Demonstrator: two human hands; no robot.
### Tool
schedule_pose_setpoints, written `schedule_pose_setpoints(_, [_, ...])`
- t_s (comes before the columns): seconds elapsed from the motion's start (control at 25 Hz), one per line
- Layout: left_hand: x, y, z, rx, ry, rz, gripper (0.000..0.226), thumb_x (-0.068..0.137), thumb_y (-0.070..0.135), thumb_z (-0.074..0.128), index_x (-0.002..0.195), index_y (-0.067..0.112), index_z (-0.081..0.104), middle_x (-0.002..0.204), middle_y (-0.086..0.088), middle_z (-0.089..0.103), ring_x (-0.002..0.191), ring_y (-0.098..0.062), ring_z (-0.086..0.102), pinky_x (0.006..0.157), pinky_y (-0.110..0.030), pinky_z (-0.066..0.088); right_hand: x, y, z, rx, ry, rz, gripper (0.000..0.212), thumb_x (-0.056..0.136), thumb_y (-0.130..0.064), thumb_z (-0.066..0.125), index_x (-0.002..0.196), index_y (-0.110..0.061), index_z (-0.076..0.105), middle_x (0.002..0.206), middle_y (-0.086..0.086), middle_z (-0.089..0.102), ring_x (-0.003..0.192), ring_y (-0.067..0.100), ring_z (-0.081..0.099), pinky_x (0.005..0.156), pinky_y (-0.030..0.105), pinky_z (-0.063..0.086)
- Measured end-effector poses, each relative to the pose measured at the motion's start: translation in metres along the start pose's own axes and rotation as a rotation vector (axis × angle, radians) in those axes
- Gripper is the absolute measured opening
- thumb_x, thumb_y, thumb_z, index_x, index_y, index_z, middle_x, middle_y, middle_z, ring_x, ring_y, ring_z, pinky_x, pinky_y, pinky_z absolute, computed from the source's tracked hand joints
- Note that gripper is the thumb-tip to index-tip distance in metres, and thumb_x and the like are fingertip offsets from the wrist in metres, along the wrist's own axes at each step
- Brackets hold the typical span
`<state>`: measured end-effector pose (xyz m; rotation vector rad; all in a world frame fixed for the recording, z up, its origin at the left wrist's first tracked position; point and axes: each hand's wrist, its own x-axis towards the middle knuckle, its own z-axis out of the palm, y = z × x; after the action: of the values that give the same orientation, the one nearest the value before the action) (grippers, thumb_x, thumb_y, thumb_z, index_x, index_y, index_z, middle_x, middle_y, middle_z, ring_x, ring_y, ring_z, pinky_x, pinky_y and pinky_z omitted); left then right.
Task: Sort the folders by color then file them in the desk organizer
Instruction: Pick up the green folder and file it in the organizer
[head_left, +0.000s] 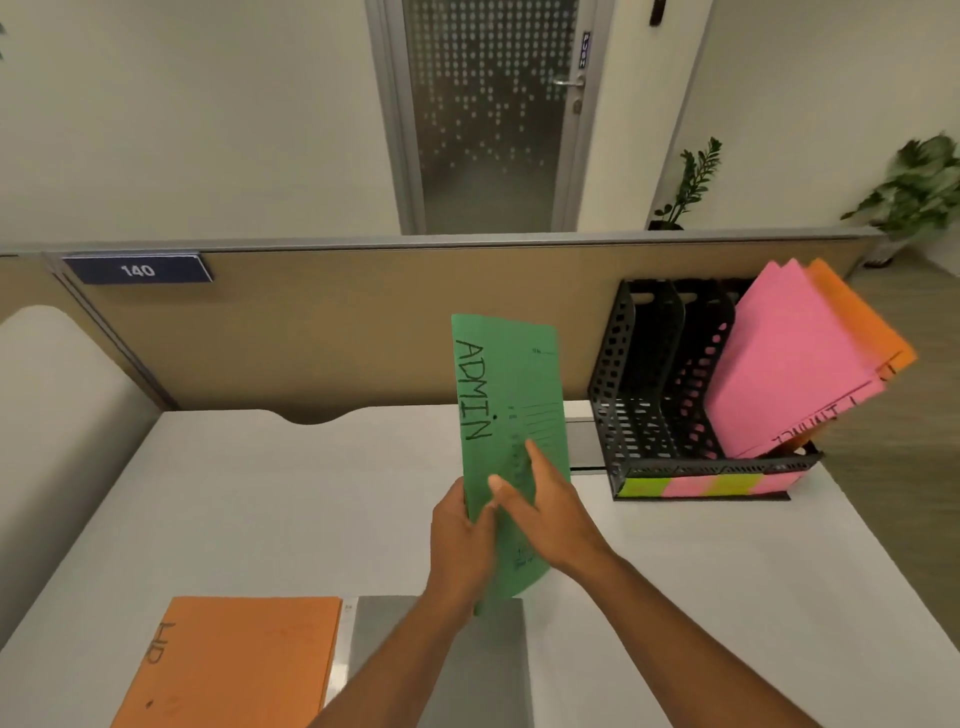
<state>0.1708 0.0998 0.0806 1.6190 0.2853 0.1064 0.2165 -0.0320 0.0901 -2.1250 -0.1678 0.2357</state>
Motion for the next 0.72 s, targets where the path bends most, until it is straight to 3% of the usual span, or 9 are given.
schedule_pose_setpoints(0.16, [-0.044,0.013,0.046,0.051,-0.059,0.149,0.06,0.104,-0.004,0.053,0.14,0.043,0.052,0.135,0.024,0.067,0.128,-0.003,0.064,0.105,-0.028,0.057,-0.04,-0.034,-0.046,0.066,0.091,-0.044,0.119,0.072,-0.094,0.057,0.163,-0.036,0.007,0.167,-0.013,0.03,0.149,0.01,0.037,0.12,0.047,0.04])
schedule_pose_setpoints(0.28, [-0.071,0.023,0.081,0.092,-0.107,0.265,0.073,0.105,-0.002,0.055,0.134,0.064,0.043,0.128,0.038,0.064,0.12,0.005,0.065,0.094,-0.017,0.059,-0.07,-0.048,-0.083,0.028,0.249,-0.096,0.112,0.076,-0.085,0.062,0.162,-0.036,0.01,0.164,-0.012,0.034,0.147,0.01,0.039,0.118,0.044,0.042])
schedule_pose_setpoints(0.36, [-0.085,0.029,0.102,0.105,-0.123,0.317,0.075,0.106,-0.002,0.053,0.125,0.07,0.044,0.117,0.036,0.068,0.106,-0.003,0.071,0.083,-0.023,0.062,-0.087,-0.054,-0.106,0.004,0.348,-0.136,0.099,0.084,-0.072,0.063,0.162,-0.034,0.014,0.162,-0.01,0.038,0.146,0.011,0.041,0.118,0.042,0.043])
schedule_pose_setpoints(0.44, [-0.101,0.037,0.126,0.1,-0.124,0.353,0.066,0.108,-0.002,0.051,0.121,0.062,0.049,0.109,0.028,0.07,0.098,-0.014,0.071,0.08,-0.036,0.062,-0.107,-0.061,-0.131,0.0,0.434,-0.191,0.086,0.09,-0.061,0.061,0.161,-0.034,0.02,0.157,-0.01,0.045,0.141,0.01,0.046,0.115,0.04,0.046])
schedule_pose_setpoints(0.48, [-0.107,0.039,0.138,0.137,-0.137,0.37,0.057,0.108,-0.002,0.05,0.122,0.054,0.051,0.106,0.023,0.071,0.096,-0.015,0.071,0.081,-0.036,0.062,-0.117,-0.064,-0.144,-0.014,0.478,-0.22,0.08,0.093,-0.057,0.059,0.16,-0.034,0.022,0.154,-0.009,0.049,0.137,0.011,0.051,0.112,0.039,0.049])
schedule_pose_setpoints(0.6, [-0.133,0.041,0.178,0.216,-0.164,0.408,0.033,0.114,0.011,0.041,0.13,0.034,0.059,0.111,0.01,0.077,0.112,-0.011,0.071,0.098,-0.023,0.057,-0.15,-0.068,-0.186,-0.085,0.627,-0.302,0.067,0.097,-0.049,0.054,0.157,-0.033,0.028,0.142,-0.006,0.058,0.122,0.012,0.061,0.099,0.032,0.058])
schedule_pose_setpoints(0.68, [-0.159,0.047,0.202,0.295,-0.269,0.45,0.038,0.109,0.003,0.049,0.137,0.029,0.048,0.115,0.018,0.068,0.119,-0.003,0.063,0.096,-0.006,0.048,-0.174,-0.065,-0.218,-0.115,0.713,-0.348,0.06,0.099,-0.046,0.051,0.154,-0.029,0.035,0.125,-0.006,0.065,0.103,0.008,0.065,0.084,0.022,0.06])
schedule_pose_setpoints(0.72, [-0.171,0.047,0.217,0.298,-0.266,0.445,0.048,0.104,-0.001,0.051,0.141,0.03,0.044,0.117,0.019,0.061,0.122,-0.007,0.06,0.092,0.001,0.043,-0.185,-0.064,-0.234,-0.128,0.741,-0.368,0.057,0.099,-0.045,0.049,0.152,-0.027,0.038,0.113,-0.007,0.067,0.09,0.006,0.066,0.074,0.018,0.059])
